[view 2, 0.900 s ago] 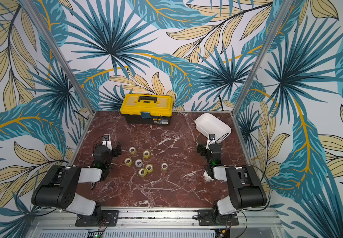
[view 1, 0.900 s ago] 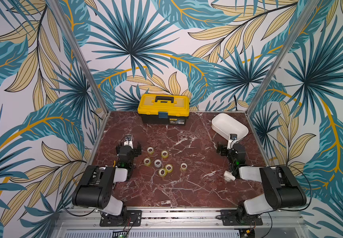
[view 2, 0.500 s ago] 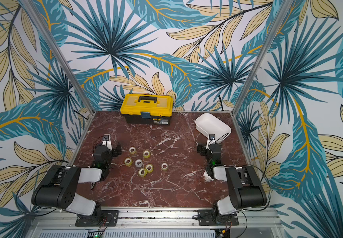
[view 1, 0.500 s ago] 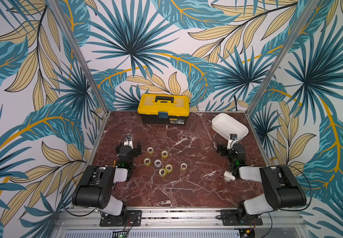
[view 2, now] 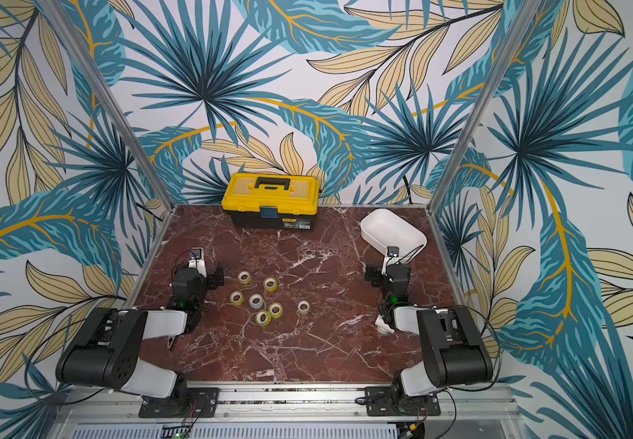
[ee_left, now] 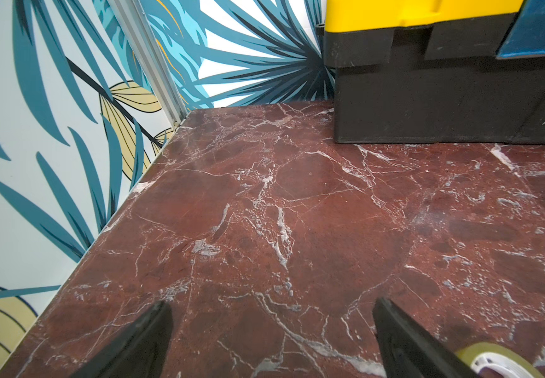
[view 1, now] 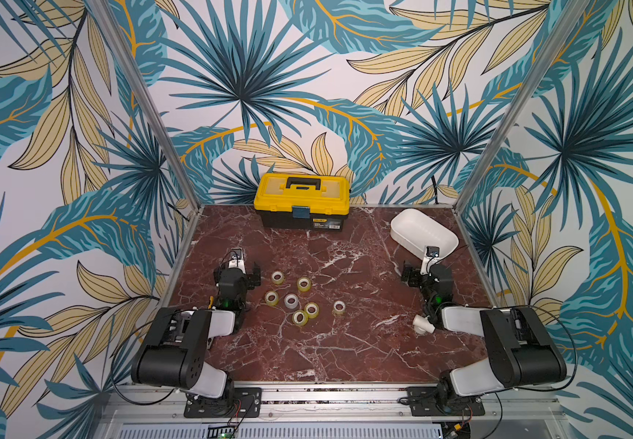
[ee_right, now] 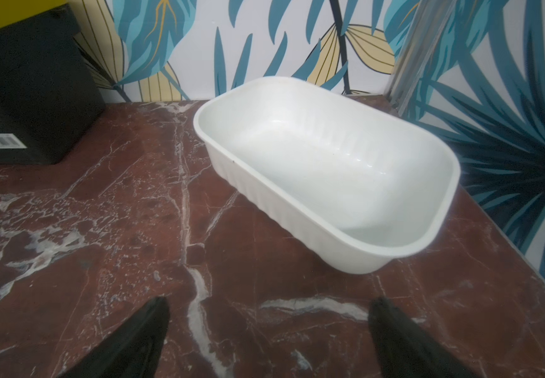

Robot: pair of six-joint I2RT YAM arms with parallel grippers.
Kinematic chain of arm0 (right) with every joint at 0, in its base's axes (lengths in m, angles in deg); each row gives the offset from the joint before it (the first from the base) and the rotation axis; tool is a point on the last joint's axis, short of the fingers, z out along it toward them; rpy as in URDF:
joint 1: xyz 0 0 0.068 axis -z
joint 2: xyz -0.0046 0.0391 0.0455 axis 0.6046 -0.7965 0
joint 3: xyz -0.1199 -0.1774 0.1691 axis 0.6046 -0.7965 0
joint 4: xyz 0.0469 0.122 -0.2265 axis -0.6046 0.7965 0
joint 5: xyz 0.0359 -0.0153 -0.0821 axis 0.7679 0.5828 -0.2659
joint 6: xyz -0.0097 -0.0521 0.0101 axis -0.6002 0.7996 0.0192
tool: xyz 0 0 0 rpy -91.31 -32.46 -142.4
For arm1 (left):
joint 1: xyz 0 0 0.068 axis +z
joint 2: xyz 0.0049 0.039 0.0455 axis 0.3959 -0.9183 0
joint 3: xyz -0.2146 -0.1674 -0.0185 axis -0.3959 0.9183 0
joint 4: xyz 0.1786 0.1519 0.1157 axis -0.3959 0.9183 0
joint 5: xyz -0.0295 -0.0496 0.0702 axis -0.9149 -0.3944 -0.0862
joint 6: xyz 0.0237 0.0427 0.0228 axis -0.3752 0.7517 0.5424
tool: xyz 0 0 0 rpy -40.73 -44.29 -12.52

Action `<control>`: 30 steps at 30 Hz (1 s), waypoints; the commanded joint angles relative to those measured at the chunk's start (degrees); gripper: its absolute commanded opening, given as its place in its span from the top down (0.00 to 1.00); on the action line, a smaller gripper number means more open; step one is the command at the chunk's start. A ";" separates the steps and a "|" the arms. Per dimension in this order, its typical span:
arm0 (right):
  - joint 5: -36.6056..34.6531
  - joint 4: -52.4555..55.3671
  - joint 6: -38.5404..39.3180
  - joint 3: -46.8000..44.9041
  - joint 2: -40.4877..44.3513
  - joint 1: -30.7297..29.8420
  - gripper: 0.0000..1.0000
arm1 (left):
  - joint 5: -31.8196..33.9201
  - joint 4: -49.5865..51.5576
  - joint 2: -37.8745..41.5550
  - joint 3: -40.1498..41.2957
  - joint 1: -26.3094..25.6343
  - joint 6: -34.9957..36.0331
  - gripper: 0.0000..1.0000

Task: Put the transparent tape into the storage box
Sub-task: Pick up the storage box at the center of the board.

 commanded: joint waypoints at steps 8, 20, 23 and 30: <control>-10.48 66.25 -20.30 35.26 -1.72 0.33 0.01 | -1.02 21.34 13.76 -8.91 -0.66 -0.60 0.00; -1.40 86.76 -34.49 54.09 -10.02 9.77 0.00 | -11.27 51.75 19.41 -27.36 -4.75 -6.91 0.00; 3.92 86.65 -36.88 55.92 -13.17 13.82 0.01 | -12.52 52.16 19.41 -28.55 -6.19 -8.01 0.00; 10.66 85.07 -36.73 60.47 -21.91 17.06 0.02 | -14.89 50.76 17.37 -29.04 -7.13 -10.68 0.00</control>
